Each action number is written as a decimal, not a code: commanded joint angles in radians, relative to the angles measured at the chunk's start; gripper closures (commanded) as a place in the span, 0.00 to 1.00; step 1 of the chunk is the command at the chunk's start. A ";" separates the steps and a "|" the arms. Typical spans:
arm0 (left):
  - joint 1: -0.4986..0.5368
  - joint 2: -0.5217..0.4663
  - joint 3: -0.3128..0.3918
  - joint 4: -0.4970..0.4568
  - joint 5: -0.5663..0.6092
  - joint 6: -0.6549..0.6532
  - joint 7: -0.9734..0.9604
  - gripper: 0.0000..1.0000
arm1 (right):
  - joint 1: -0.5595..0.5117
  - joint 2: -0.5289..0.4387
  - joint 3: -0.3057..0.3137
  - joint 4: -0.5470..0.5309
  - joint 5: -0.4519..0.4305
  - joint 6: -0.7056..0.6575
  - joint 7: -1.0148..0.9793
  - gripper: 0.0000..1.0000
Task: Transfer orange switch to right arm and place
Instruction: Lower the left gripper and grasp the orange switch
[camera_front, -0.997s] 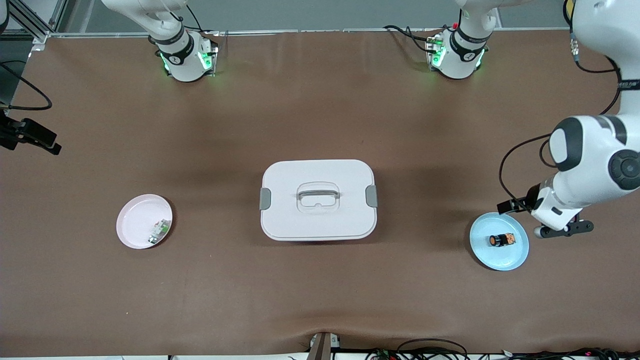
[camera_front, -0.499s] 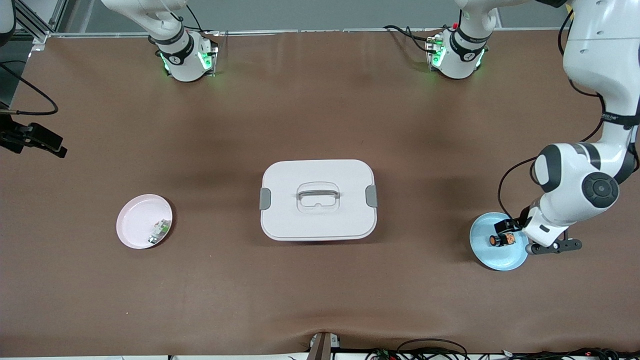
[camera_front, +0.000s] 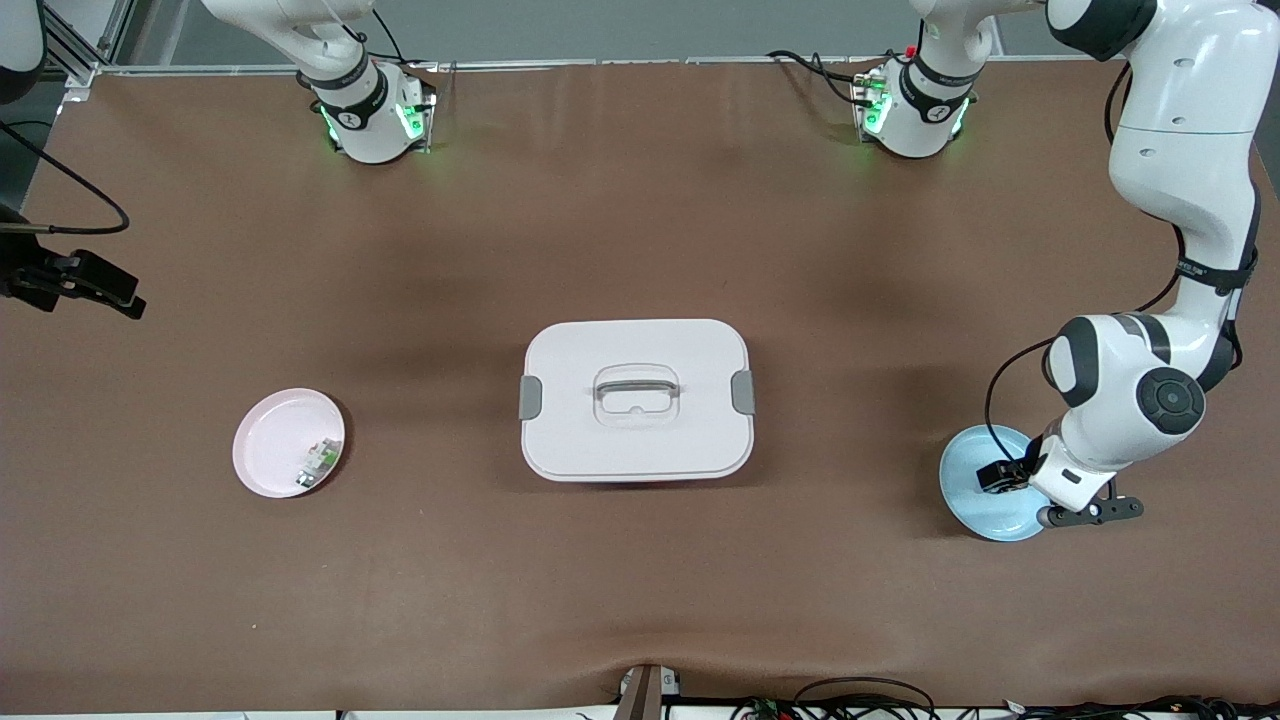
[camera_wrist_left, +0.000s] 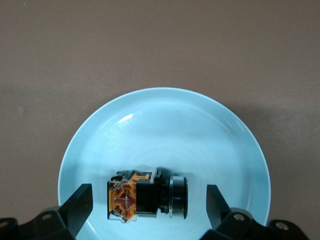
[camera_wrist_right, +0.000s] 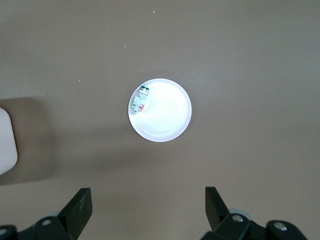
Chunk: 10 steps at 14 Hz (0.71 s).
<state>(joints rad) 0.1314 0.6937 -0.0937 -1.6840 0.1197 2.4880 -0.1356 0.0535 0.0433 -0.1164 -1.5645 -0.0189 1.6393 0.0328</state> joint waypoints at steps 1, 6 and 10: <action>0.016 0.023 -0.006 0.021 0.023 0.017 0.010 0.00 | 0.009 0.010 -0.012 0.024 0.013 -0.007 -0.002 0.00; 0.019 0.041 -0.006 0.020 0.026 0.023 0.011 0.03 | 0.009 0.010 -0.012 0.024 0.013 -0.007 -0.002 0.00; 0.021 0.044 -0.006 0.013 0.023 0.023 0.011 0.22 | 0.009 0.010 -0.012 0.024 0.013 -0.007 -0.002 0.00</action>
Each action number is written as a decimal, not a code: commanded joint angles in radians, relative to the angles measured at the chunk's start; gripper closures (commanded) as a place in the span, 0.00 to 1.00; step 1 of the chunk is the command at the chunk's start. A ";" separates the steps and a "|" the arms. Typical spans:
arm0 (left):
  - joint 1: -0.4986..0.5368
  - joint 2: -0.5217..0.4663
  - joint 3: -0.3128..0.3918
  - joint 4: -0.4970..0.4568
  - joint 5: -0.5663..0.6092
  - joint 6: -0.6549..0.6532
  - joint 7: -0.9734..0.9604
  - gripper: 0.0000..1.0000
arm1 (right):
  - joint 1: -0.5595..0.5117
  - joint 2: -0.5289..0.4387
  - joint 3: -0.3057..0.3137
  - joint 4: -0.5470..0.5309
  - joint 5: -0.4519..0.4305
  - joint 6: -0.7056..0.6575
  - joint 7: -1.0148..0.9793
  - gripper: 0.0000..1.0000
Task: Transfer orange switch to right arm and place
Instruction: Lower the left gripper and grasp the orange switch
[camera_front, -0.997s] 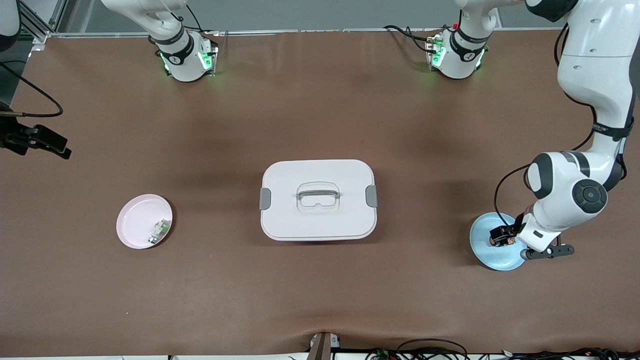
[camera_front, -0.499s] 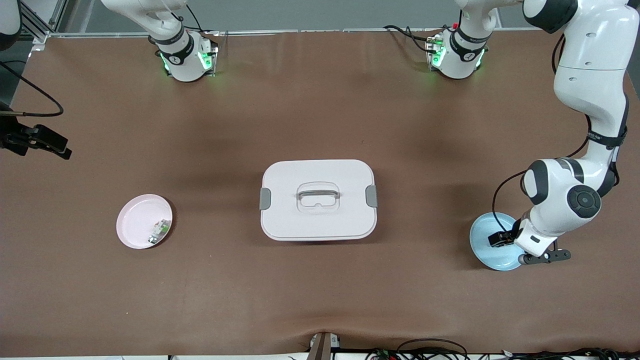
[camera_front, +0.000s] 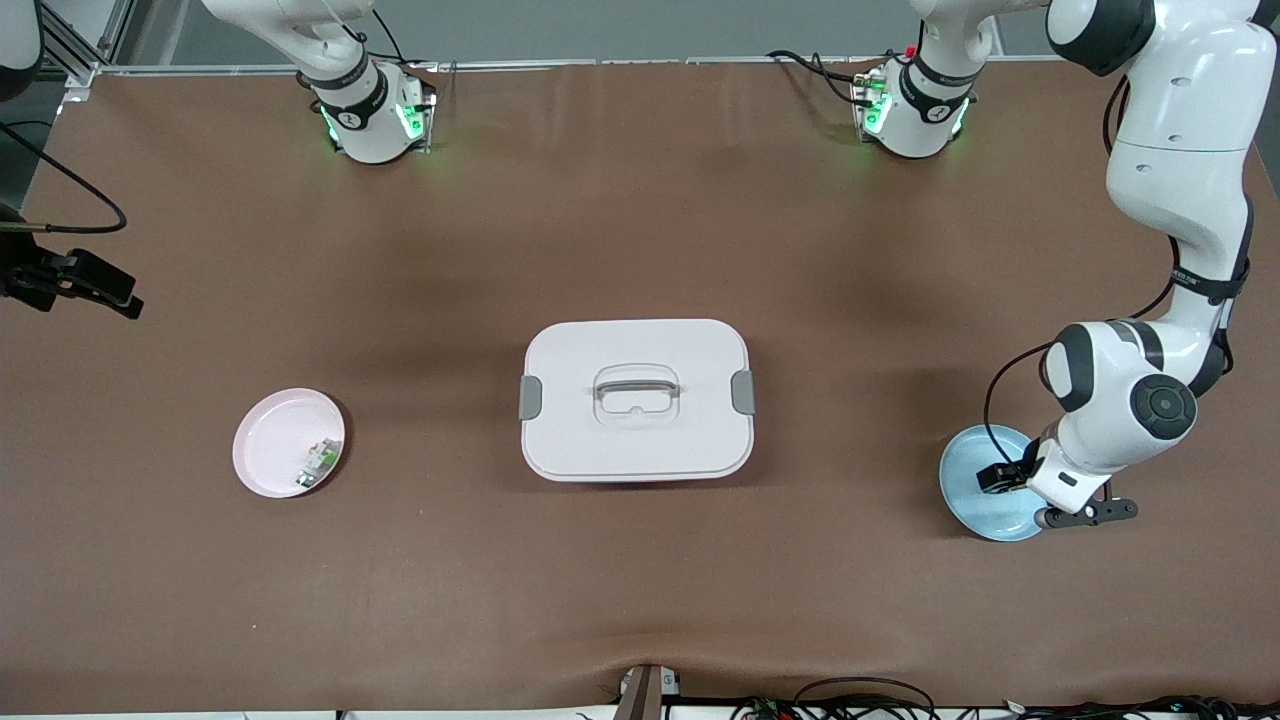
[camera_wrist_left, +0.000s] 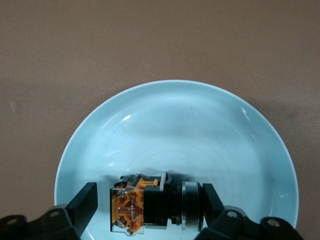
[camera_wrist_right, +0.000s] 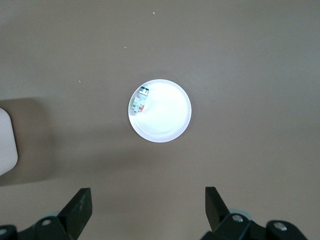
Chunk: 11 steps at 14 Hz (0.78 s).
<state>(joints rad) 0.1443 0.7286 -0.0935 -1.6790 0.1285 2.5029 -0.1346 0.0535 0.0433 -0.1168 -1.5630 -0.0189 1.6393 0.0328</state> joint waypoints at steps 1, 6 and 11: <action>0.008 0.008 -0.006 0.007 0.011 0.008 0.010 0.30 | 0.009 0.010 -0.012 0.023 0.013 -0.007 -0.002 0.00; 0.012 -0.003 -0.008 0.004 0.010 -0.002 0.009 0.80 | 0.009 0.010 -0.012 0.024 0.013 -0.007 -0.002 0.00; 0.011 -0.090 -0.060 0.001 -0.004 -0.140 -0.023 0.94 | 0.009 0.013 -0.012 0.027 0.013 -0.006 -0.004 0.00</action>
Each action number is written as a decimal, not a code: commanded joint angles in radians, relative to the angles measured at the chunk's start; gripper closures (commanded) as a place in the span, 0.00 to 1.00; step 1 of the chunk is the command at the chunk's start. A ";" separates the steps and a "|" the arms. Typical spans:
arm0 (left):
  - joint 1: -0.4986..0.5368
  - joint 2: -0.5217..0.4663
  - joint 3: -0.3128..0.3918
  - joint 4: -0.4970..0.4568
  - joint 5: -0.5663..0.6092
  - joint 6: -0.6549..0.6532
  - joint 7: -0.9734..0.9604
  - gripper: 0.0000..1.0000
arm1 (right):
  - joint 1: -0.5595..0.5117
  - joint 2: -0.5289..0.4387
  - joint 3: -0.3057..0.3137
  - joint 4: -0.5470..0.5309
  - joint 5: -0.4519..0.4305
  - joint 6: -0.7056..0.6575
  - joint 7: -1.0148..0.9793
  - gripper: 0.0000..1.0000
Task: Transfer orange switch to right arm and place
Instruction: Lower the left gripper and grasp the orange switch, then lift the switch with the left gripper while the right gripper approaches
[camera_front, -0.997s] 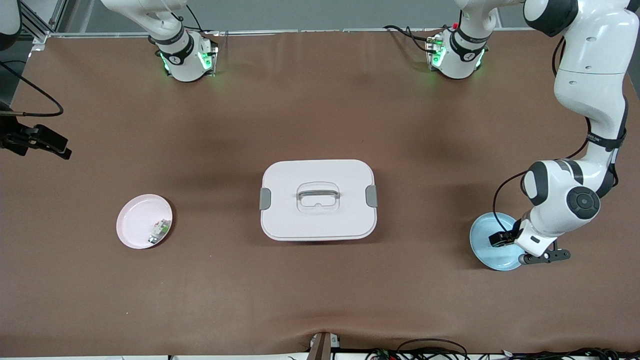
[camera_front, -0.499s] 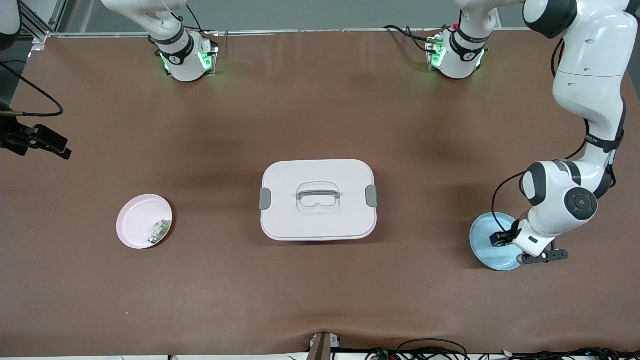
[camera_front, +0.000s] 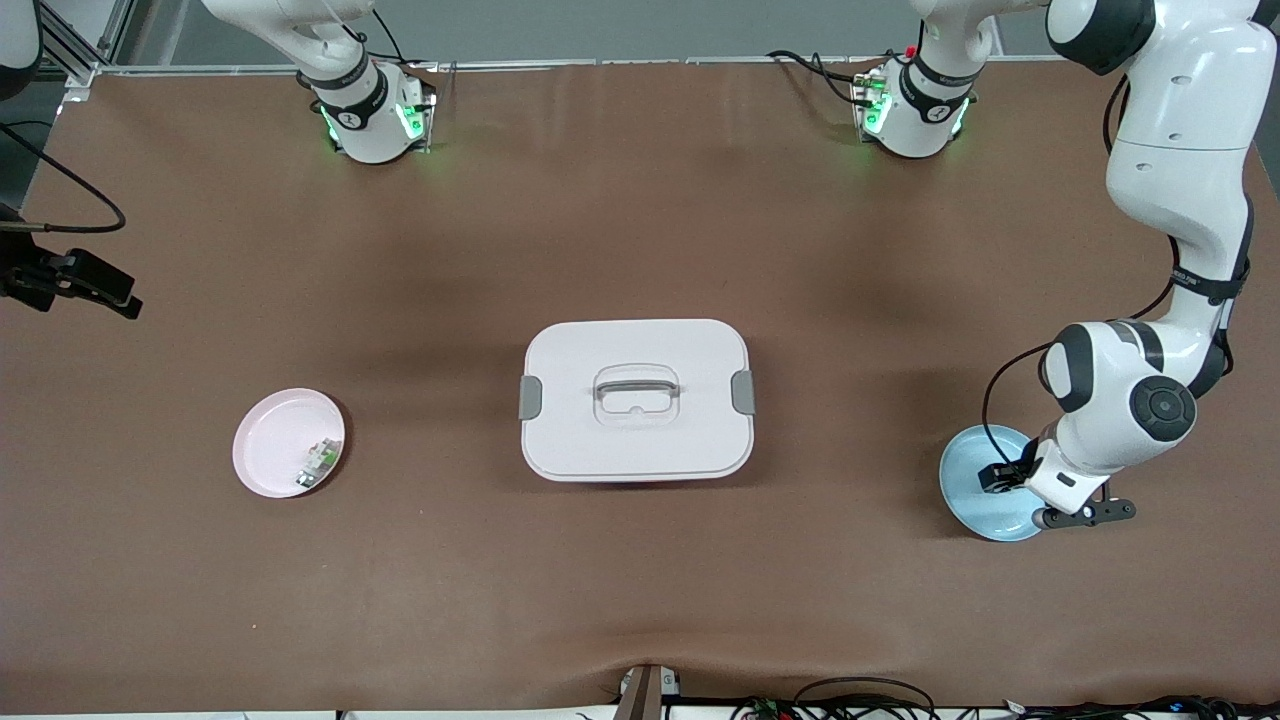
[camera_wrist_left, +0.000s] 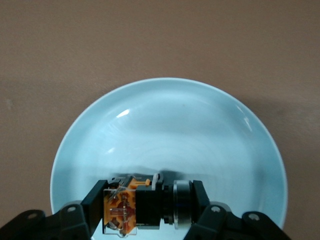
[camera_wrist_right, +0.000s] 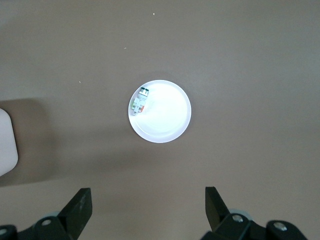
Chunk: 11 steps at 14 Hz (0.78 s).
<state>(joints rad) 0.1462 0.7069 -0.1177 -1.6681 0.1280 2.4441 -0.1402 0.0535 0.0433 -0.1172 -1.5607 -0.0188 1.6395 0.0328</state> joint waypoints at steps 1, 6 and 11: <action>0.006 -0.089 -0.037 -0.009 -0.022 -0.121 -0.031 0.94 | 0.011 0.020 -0.012 0.025 0.013 -0.006 -0.002 0.00; 0.004 -0.179 -0.088 0.002 -0.177 -0.256 -0.073 0.94 | 0.028 0.038 -0.010 0.027 0.013 -0.004 0.007 0.00; 0.003 -0.260 -0.178 0.007 -0.252 -0.353 -0.244 0.94 | 0.080 0.053 -0.010 0.024 0.019 -0.010 0.007 0.00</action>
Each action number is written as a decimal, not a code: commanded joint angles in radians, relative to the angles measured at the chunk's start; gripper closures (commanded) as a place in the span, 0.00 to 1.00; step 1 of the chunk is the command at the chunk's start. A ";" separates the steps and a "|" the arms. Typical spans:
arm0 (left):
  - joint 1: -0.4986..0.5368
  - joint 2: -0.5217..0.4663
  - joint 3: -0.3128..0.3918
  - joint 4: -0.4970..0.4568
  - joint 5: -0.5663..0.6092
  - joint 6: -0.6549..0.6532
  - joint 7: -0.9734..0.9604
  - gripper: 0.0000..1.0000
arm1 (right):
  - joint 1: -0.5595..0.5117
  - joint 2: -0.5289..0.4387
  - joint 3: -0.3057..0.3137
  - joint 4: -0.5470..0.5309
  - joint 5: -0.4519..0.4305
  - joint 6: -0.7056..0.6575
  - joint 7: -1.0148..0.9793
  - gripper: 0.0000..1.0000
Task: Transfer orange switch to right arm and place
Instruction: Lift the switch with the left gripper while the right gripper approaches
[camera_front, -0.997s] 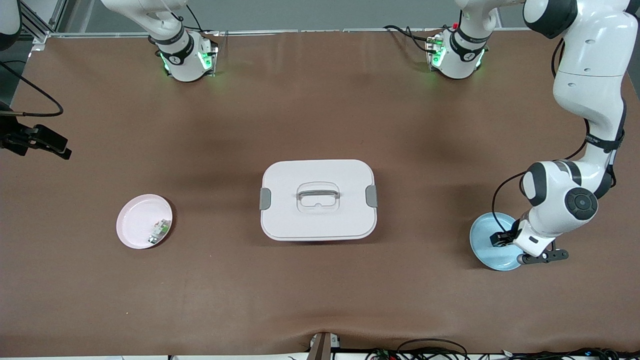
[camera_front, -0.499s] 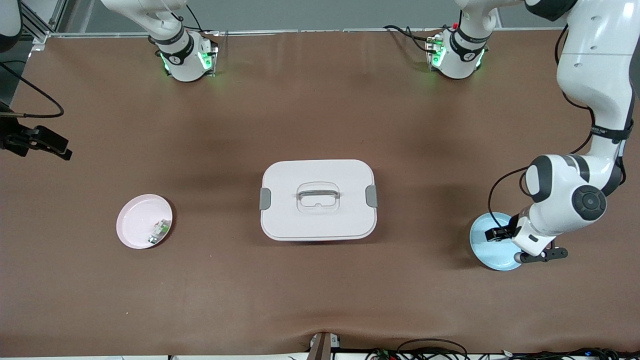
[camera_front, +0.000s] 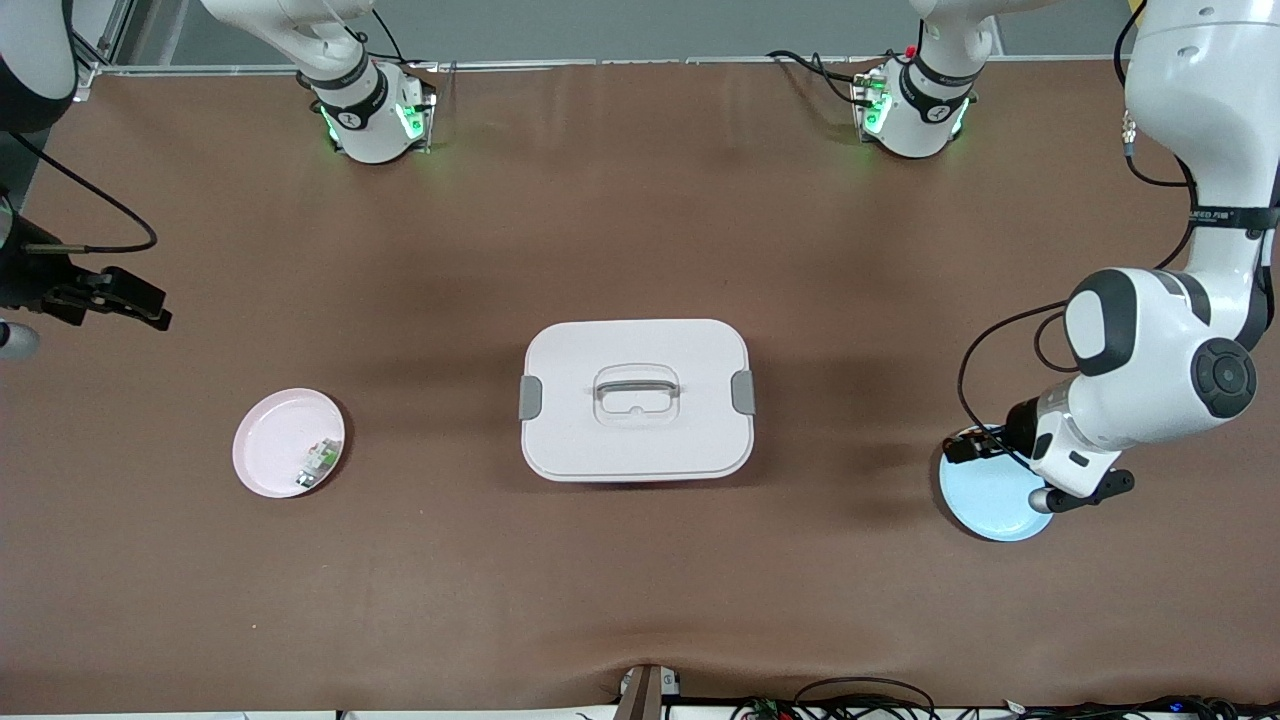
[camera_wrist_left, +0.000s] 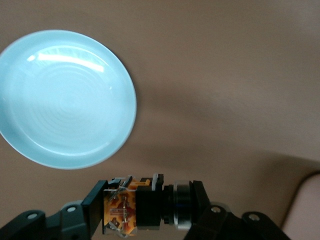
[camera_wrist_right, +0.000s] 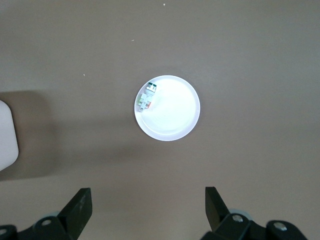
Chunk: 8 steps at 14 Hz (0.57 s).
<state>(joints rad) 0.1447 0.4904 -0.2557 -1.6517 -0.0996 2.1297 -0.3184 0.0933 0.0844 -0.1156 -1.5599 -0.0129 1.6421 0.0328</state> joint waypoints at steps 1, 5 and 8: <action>0.003 -0.050 -0.072 0.012 -0.031 -0.057 -0.118 0.94 | 0.054 0.018 -0.012 0.021 0.013 -0.015 0.010 0.00; -0.007 -0.046 -0.201 0.110 -0.031 -0.139 -0.403 0.94 | 0.077 0.038 -0.012 0.011 0.137 -0.008 0.019 0.00; -0.022 -0.035 -0.287 0.150 -0.029 -0.139 -0.597 0.94 | 0.079 0.063 -0.012 -0.018 0.296 -0.005 0.097 0.00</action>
<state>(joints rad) 0.1298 0.4457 -0.5075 -1.5396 -0.1156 2.0156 -0.8179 0.1612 0.1344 -0.1158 -1.5696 0.2055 1.6394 0.0765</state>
